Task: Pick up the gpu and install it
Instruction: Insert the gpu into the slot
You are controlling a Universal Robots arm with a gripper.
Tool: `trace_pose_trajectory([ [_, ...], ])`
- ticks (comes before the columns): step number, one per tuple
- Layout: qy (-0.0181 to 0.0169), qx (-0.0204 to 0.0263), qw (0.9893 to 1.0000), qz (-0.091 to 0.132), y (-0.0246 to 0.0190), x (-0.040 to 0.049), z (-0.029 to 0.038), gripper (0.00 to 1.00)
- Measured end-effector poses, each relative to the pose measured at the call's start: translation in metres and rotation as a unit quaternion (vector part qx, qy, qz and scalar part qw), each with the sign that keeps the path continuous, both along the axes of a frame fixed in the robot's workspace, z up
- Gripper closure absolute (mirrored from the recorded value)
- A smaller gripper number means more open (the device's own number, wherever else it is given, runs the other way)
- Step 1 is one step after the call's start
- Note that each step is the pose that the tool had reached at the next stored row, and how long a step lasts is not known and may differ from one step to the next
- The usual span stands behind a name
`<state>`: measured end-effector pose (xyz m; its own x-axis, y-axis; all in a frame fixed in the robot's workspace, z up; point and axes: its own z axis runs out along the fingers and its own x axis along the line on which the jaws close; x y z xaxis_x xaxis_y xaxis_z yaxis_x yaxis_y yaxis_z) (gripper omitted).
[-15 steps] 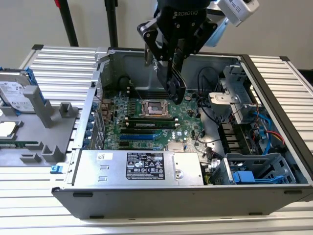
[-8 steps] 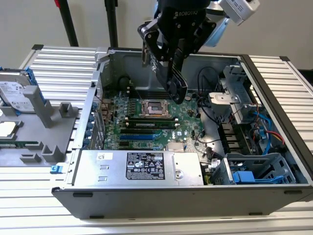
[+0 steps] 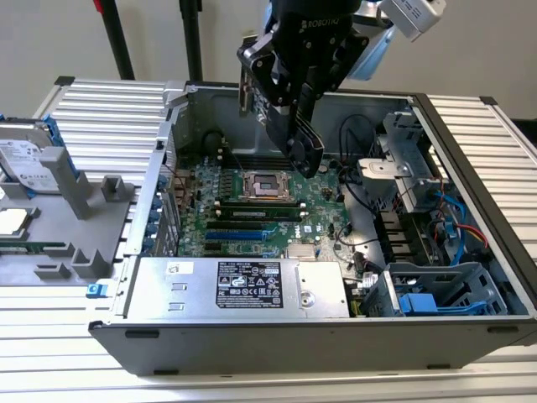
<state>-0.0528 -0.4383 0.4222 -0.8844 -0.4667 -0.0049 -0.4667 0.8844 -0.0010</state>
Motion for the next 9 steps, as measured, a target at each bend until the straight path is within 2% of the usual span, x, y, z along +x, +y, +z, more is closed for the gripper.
trace_pose_trajectory([
  [2,0.0000,0.0000,0.9999,0.017,0.0000,0.0000,0.0000,1.00],
  [9,0.0000,0.0000,0.9987,0.051,0.0000,0.0000,0.0000,1.00],
])
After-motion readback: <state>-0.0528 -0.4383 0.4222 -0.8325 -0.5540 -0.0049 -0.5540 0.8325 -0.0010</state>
